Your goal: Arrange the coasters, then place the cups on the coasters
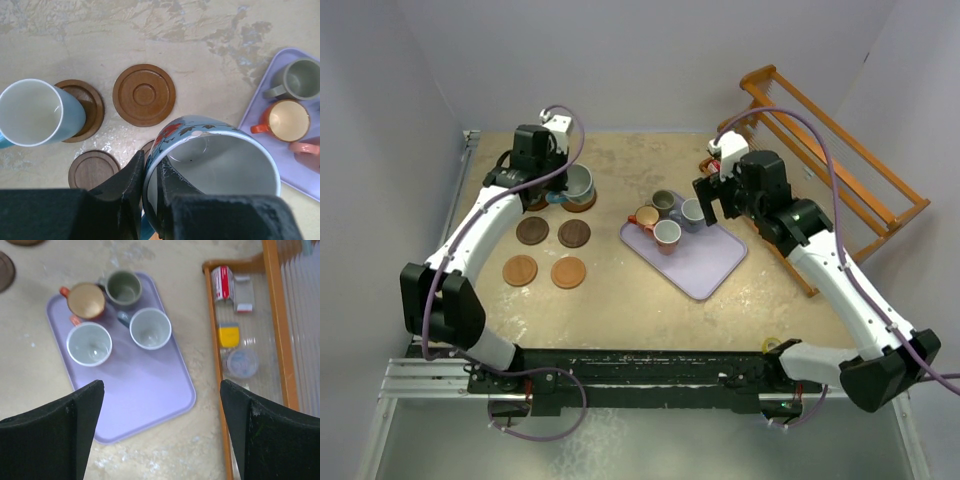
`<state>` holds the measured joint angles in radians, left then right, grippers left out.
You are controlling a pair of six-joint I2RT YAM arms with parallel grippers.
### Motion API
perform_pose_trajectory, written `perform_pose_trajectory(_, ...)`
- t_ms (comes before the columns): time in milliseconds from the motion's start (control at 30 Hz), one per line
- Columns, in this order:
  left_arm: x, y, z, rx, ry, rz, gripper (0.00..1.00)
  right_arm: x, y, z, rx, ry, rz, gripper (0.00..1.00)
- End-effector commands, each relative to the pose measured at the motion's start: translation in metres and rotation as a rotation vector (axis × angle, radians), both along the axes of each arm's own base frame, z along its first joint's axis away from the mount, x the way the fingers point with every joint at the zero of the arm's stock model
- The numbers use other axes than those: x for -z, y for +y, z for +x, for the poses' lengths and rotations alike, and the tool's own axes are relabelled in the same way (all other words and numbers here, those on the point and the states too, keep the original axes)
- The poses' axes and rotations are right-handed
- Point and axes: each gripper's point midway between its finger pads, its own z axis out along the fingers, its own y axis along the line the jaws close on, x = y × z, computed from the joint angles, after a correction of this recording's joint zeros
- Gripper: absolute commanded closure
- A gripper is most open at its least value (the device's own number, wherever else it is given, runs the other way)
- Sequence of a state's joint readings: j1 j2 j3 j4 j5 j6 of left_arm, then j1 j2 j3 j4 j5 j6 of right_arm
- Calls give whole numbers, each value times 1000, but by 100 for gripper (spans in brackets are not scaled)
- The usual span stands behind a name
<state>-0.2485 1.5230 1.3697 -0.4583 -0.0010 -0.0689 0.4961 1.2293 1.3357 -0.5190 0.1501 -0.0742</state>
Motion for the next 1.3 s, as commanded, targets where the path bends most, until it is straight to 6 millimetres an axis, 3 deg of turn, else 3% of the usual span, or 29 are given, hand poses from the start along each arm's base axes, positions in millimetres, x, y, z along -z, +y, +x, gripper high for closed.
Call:
perform_pose_trajectory(0,-38,4,34,-23,-129,-3,97,9,-14,-13,-45,-18,-29,0)
perform_pose_trajectory(133,-24,7,52,-35,-100,16,97,35,-31,-26,-41,15,-82,0)
perform_pose_trajectory(267,-9,10,72,-43,-67,28,97,53,-35,-39,-70,51,-83,0)
perform_pose_trajectory(567,36,19,108,-47,56,45,97,62,-47,-48,-81,62,-48,0)
perform_pose_trajectory(633,45,22,113,-47,82,43,97,72,-50,-50,-73,81,-59,0)
perform_pose_trajectory(933,78,23,126,-30,197,-1,97,78,-50,-53,-83,98,-55,0)
perform_pose_trajectory(1267,87,24,127,-38,237,-11,97,83,-47,-54,-97,115,-50,0)
